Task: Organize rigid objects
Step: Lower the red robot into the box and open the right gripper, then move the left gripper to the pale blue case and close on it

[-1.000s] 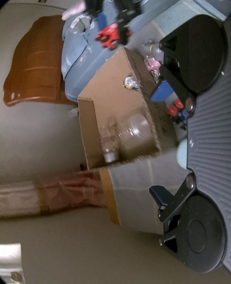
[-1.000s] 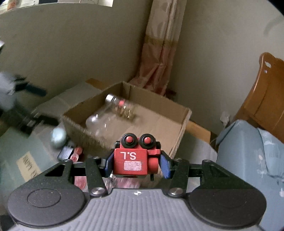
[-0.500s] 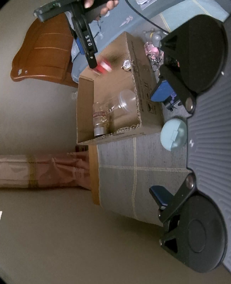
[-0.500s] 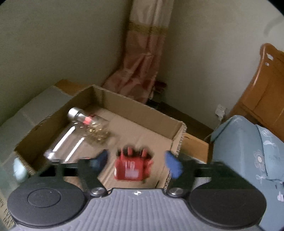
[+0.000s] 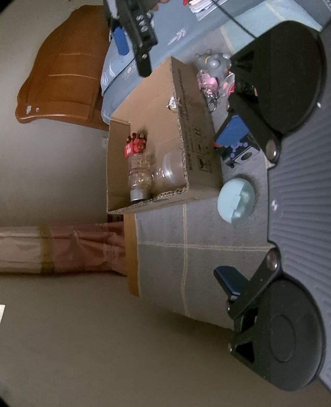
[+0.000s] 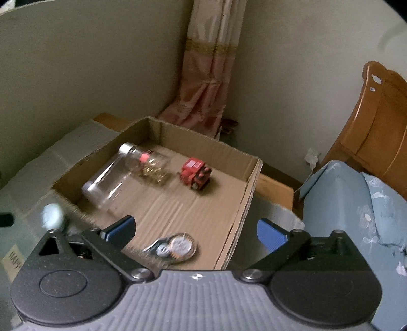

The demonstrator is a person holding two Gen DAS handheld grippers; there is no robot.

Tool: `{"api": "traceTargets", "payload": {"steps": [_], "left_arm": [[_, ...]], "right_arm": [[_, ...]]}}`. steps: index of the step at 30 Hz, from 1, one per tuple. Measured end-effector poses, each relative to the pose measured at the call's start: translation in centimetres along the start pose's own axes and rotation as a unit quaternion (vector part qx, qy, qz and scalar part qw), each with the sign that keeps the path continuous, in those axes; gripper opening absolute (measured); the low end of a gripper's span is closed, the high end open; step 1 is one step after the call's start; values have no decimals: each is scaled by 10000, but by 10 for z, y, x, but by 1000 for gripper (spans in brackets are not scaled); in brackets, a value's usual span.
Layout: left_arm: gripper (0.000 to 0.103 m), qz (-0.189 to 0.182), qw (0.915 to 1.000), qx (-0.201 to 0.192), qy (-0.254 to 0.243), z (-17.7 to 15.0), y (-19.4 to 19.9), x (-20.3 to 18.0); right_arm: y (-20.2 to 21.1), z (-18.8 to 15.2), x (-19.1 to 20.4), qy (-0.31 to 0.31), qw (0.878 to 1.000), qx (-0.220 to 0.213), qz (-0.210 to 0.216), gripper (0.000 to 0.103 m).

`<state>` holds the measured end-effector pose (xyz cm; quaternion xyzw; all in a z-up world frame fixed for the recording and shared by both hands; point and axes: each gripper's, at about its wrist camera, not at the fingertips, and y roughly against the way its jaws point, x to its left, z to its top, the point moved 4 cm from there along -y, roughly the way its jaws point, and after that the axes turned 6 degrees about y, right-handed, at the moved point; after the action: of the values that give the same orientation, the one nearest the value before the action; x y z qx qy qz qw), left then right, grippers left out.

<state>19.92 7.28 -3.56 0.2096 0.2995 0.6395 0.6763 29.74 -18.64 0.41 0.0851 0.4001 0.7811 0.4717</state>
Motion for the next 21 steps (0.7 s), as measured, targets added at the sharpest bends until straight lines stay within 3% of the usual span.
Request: {"api": "traceTargets", "payload": {"steps": [7, 13, 21], "left_arm": [[101, 58, 9997, 6, -226, -14, 8, -4], [101, 59, 9981, 339, -510, -33, 0, -7], [101, -147, 9954, 794, -515, -56, -23, -4]], "right_arm": [[19, -35, 11, -270, 9996, 56, 37, 103], [7, -89, 28, -582, 9974, 426, 91, 103], [-16, -145, 45, -968, 9905, 976, 86, 103]]}}
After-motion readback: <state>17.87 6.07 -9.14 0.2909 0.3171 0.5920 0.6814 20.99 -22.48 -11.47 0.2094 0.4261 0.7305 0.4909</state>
